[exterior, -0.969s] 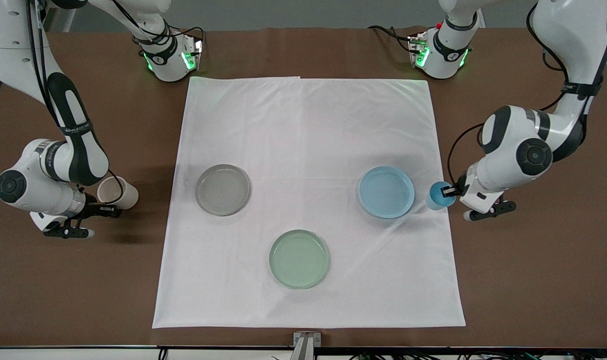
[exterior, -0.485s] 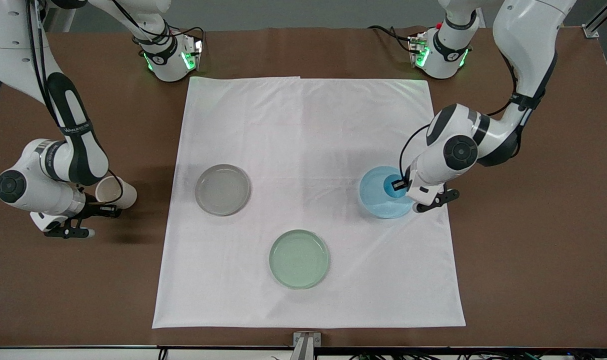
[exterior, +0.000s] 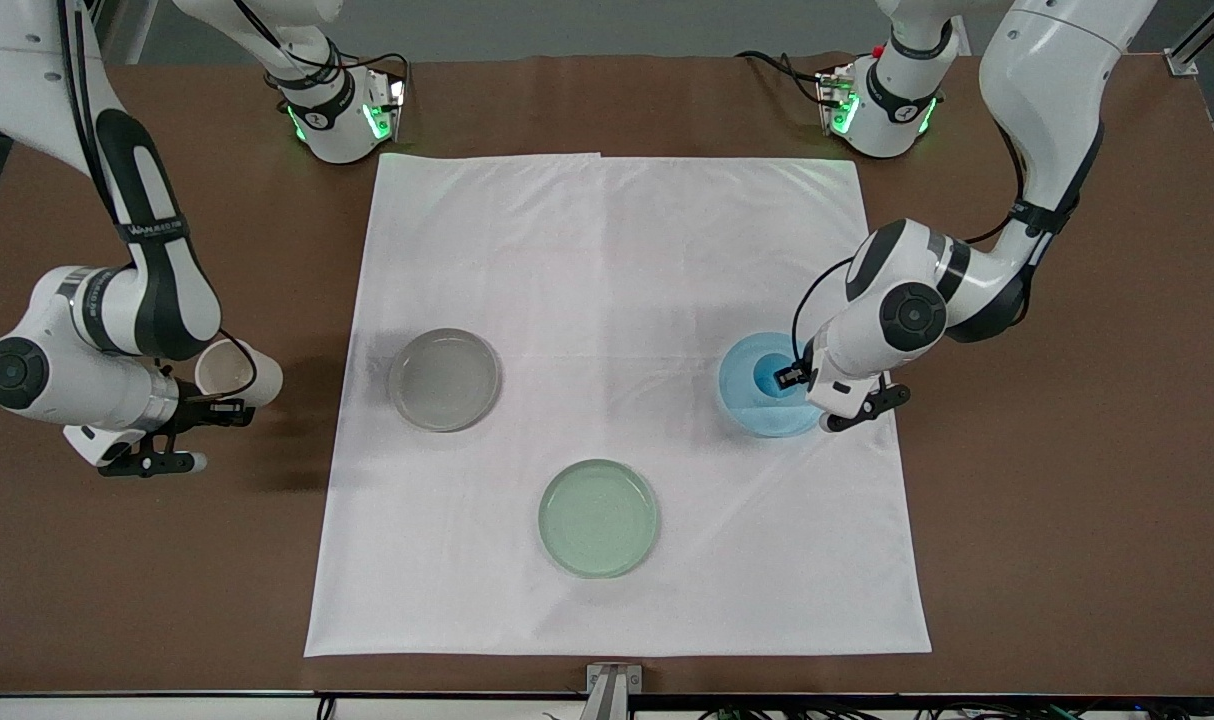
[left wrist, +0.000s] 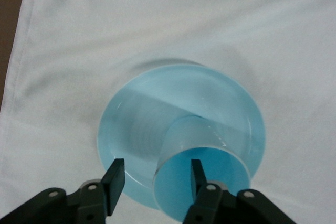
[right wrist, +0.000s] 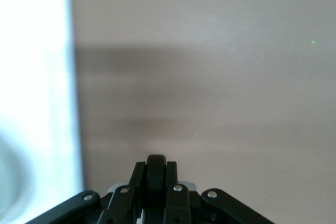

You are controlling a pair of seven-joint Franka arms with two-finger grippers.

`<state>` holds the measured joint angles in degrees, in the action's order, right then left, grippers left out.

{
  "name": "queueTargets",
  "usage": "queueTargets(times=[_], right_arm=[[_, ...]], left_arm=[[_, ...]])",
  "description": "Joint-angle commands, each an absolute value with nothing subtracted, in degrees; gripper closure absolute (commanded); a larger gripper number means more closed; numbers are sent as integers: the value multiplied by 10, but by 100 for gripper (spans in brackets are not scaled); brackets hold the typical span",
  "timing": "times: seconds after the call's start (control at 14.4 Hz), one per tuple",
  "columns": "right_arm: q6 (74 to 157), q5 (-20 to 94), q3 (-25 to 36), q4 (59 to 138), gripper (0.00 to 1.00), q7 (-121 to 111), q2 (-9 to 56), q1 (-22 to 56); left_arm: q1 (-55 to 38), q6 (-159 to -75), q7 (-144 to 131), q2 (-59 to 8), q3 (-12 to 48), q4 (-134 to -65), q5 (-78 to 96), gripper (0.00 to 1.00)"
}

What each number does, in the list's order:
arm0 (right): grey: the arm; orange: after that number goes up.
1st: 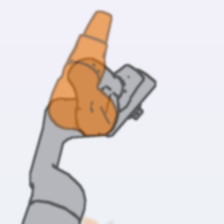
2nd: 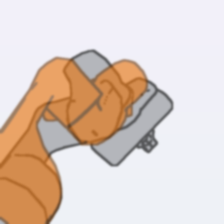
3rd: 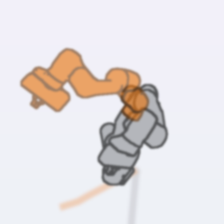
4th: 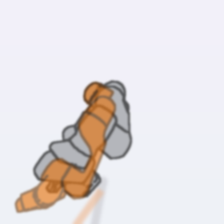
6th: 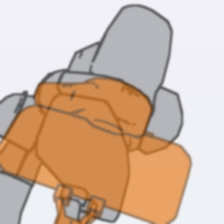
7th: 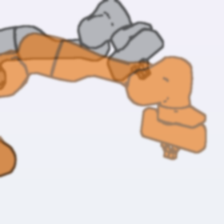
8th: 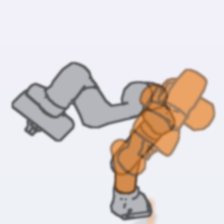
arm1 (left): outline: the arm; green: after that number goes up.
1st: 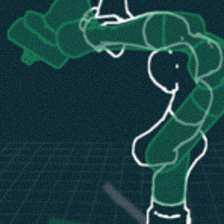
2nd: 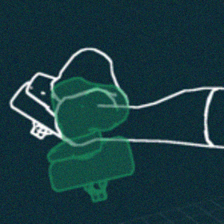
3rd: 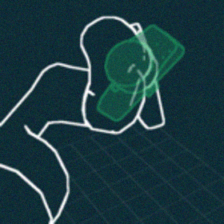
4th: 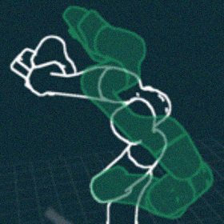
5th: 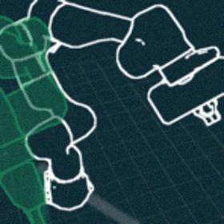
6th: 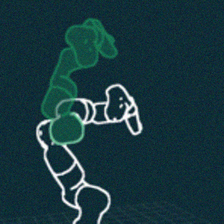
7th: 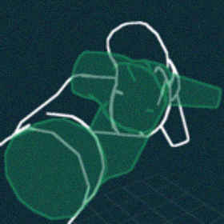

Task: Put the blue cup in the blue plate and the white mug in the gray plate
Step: 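Release the cup and withdraw the left gripper while the right gripper lowers the mug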

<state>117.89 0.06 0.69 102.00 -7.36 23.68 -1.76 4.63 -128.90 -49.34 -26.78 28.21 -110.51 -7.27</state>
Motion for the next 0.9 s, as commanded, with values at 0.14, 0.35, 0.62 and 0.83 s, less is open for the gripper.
queueTargets(times=[0.14, 0.35, 0.62, 0.83], right_arm=[[1111, 2, 8, 1013, 98, 55, 187, 95], [1121, 2, 8, 1014, 98, 182, 194, 184], [1199, 4, 7, 1015, 98, 258, 242, 238], [1249, 13, 7, 1018, 98, 258, 279, 241]], left_arm=[[77, -1279, -480, -241, 282, -1050, -90, 0], [121, -1212, -427, -221, 284, -986, -96, 0], [137, -1018, -355, -214, 282, -863, -104, 0], [138, -960, -296, -166, 286, -853, -168, 0]])
